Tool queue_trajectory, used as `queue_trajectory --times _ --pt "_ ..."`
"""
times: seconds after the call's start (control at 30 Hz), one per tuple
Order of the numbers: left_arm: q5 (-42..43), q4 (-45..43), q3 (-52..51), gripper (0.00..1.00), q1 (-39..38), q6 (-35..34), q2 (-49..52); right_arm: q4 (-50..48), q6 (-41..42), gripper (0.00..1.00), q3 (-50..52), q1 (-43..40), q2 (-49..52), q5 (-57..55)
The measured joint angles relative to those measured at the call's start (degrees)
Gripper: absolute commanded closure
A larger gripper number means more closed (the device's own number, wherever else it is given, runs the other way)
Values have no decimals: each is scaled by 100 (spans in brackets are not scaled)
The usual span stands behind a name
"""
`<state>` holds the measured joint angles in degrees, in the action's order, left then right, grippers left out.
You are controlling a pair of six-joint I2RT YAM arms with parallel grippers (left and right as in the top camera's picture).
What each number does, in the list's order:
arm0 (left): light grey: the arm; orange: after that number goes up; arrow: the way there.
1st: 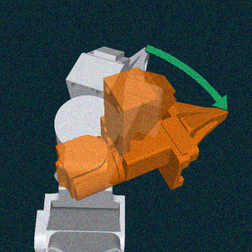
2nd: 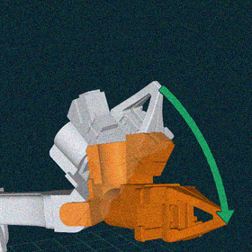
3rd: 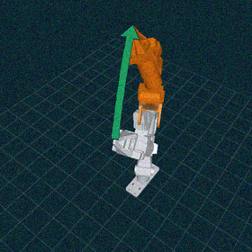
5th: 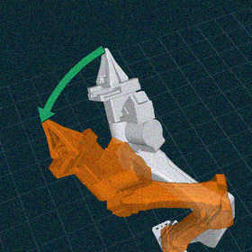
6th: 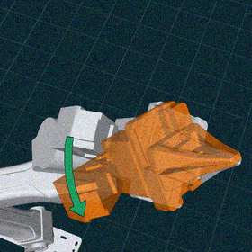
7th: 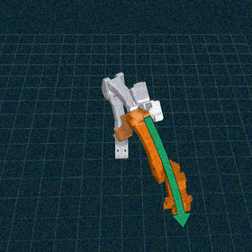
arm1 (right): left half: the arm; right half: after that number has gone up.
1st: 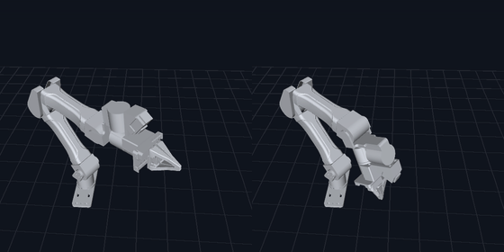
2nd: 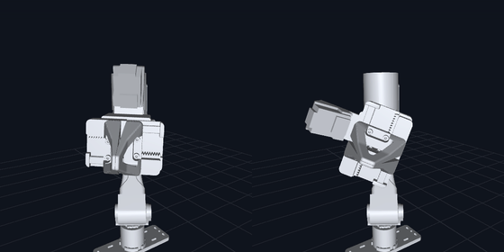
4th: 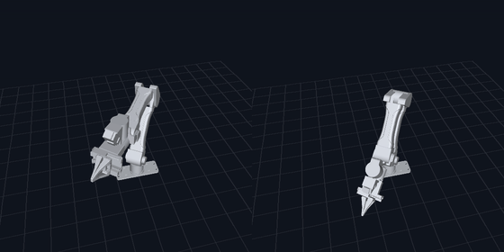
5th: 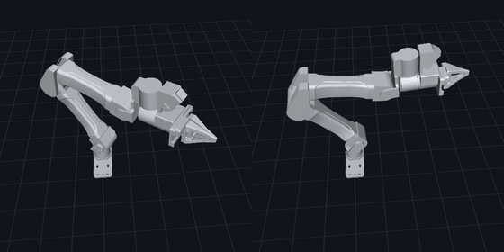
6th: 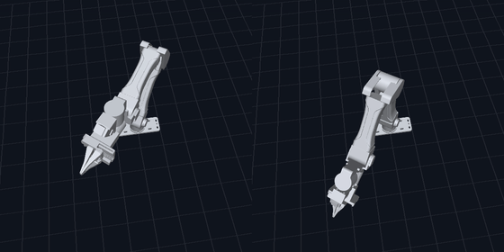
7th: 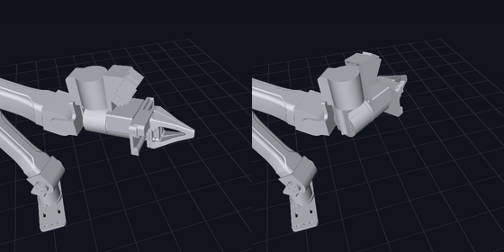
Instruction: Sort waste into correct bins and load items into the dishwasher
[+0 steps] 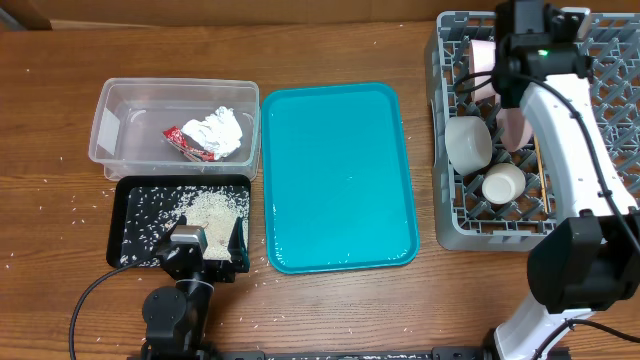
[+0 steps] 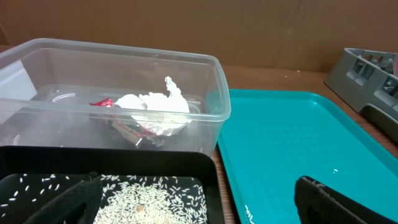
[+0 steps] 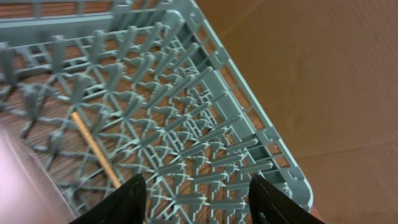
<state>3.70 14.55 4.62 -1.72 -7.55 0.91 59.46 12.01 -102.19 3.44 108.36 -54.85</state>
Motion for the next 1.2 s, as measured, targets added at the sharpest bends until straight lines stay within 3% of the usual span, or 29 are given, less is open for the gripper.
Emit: queue_trajectory --times 0.2,0.47,0.5,0.53,0.57,0.87,1.2 --pt "2 2 0 0 0 0 0 568 431 39 0 444 -435 505" --pt "2 0 0 0 0 0 0 944 673 31 -13 555 -2806 3036" --pt "2 -2 0 0 0 0 0 990 688 27 -26 555 -3119 3442" --pt "2 0 0 0 0 0 0 1054 704 7 -46 555 -3401 3858" --pt "2 0 0 0 0 0 0 1117 715 0 -63 555 -3683 4319" --pt "2 -2 0 0 0 0 0 1967 750 0 -98 555 -4642 7064" --pt "2 0 0 0 0 0 0 2369 83 0 -85 555 -4647 7239"
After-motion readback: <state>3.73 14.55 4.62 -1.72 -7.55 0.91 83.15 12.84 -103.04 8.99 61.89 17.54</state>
